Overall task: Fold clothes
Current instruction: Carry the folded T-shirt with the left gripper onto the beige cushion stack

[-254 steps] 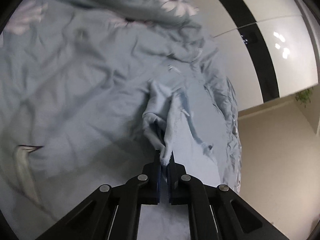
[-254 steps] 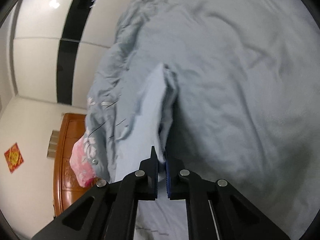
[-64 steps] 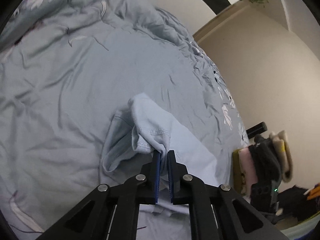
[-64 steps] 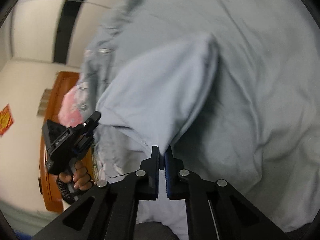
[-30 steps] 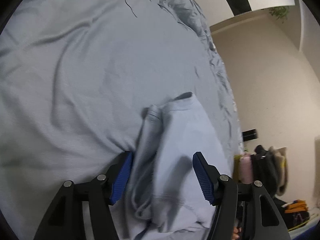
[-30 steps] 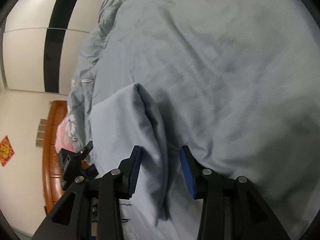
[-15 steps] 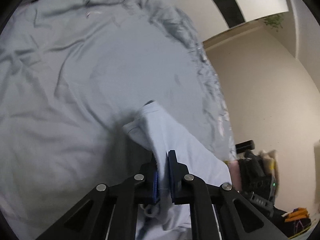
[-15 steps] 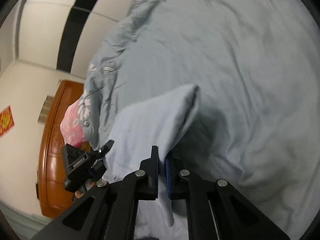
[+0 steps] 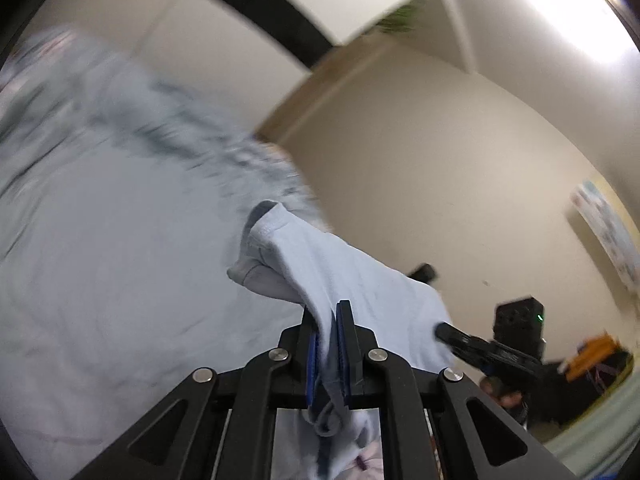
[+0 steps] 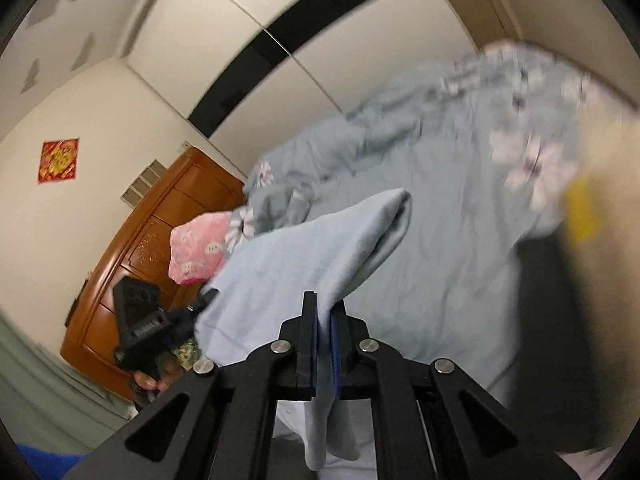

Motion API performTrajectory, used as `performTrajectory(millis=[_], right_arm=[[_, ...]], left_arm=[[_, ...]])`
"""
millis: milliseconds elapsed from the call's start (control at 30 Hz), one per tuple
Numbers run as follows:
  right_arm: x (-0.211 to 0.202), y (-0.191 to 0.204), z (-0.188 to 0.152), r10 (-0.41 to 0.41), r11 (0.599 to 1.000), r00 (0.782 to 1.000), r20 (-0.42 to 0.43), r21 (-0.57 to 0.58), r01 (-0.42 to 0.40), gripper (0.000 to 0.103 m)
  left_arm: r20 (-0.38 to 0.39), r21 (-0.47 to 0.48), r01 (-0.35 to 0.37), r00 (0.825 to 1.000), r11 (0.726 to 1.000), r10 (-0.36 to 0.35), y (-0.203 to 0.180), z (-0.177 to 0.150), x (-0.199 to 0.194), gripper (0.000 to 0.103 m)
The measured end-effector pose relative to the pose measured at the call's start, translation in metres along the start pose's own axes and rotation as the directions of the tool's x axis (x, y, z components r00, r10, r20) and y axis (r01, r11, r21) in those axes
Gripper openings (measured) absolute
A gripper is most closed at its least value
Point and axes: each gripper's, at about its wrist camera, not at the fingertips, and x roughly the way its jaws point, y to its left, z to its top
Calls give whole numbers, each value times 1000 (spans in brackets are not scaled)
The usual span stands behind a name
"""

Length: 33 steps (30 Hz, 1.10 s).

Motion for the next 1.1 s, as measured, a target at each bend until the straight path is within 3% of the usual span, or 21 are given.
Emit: performTrajectory(millis=[200, 333, 500, 633, 733, 833, 900, 1000, 1100], right_arm=[[-113, -31, 49, -118, 991, 990, 78, -59, 123, 5], [-179, -69, 72, -220, 973, 971, 95, -48, 225, 5], [-217, -129, 89, -344, 938, 938, 39, -20, 345, 5], [-225, -170, 97, -382, 924, 924, 11, -11, 382, 5], [-215, -204, 95, -402, 915, 916, -13, 31, 402, 5], [-192, -246, 84, -447, 886, 892, -75, 104, 453, 6], [-185, -263, 74, -462, 872, 882, -92, 136, 471, 6], [-190, -273, 68, -439, 879, 897, -52, 183, 441, 7], [-201, -271, 70, -470, 861, 882, -22, 210, 464, 11]], left_arm=[[-87, 120, 155, 986, 981, -145, -106, 25, 79, 10], [-156, 113, 212, 969, 971, -193, -141, 9, 134, 10], [-240, 97, 281, 938, 955, -251, -185, -12, 204, 10], [-251, 92, 259, 941, 962, -229, -191, -40, 231, 10], [-305, 82, 198, 938, 977, -164, -175, -62, 255, 10], [-339, 103, 121, 937, 987, -80, -157, -75, 265, 10], [-346, 96, 116, 935, 989, -77, -149, -76, 263, 9], [-350, 120, 107, 935, 987, -59, -150, -72, 255, 10], [-346, 195, 74, 938, 978, -2, -151, -67, 249, 10]])
